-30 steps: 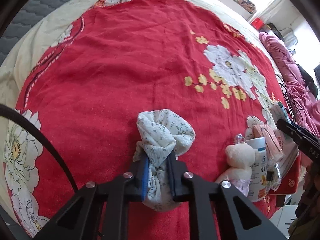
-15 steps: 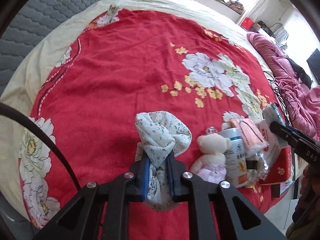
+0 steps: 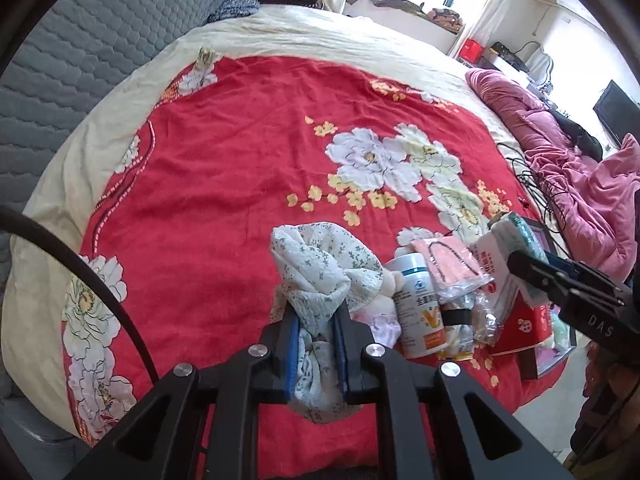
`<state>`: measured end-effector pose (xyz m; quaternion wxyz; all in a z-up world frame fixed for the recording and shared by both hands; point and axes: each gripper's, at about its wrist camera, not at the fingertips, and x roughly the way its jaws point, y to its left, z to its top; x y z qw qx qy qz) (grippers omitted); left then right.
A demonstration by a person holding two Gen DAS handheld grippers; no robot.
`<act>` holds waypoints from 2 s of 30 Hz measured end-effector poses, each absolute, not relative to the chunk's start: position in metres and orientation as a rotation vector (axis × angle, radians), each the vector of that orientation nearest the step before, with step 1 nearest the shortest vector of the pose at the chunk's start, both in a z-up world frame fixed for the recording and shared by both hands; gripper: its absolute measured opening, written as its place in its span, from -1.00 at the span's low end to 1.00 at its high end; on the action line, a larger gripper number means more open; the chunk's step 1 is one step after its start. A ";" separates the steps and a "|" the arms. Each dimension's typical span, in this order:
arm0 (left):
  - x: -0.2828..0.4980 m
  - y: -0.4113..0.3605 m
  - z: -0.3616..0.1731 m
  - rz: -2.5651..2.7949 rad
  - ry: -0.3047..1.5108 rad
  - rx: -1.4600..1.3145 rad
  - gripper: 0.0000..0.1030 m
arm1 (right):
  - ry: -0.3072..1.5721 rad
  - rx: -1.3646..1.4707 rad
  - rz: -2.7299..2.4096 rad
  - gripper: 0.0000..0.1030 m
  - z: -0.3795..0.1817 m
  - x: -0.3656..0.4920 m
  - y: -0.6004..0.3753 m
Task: Organize soft objects
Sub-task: 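Carry the white scrunchie and green tissue pack over the pink tray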
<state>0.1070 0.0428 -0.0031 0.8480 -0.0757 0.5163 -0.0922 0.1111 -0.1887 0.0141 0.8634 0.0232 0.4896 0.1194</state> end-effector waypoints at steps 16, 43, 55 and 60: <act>0.084 0.011 0.040 -0.243 1.029 -0.104 -0.70 | 0.932 0.074 0.223 -0.08 0.058 0.076 -0.212; 0.049 -0.115 0.089 -0.445 0.940 0.011 -0.70 | 0.859 0.227 0.028 -0.08 0.077 0.019 -0.346; 0.038 -0.189 0.093 -0.552 0.964 0.088 -0.69 | 0.821 0.288 -0.045 -0.08 0.088 -0.007 -0.414; 0.033 -0.214 0.096 -0.585 0.961 0.108 -0.69 | 0.809 0.301 -0.061 -0.08 0.092 -0.021 -0.436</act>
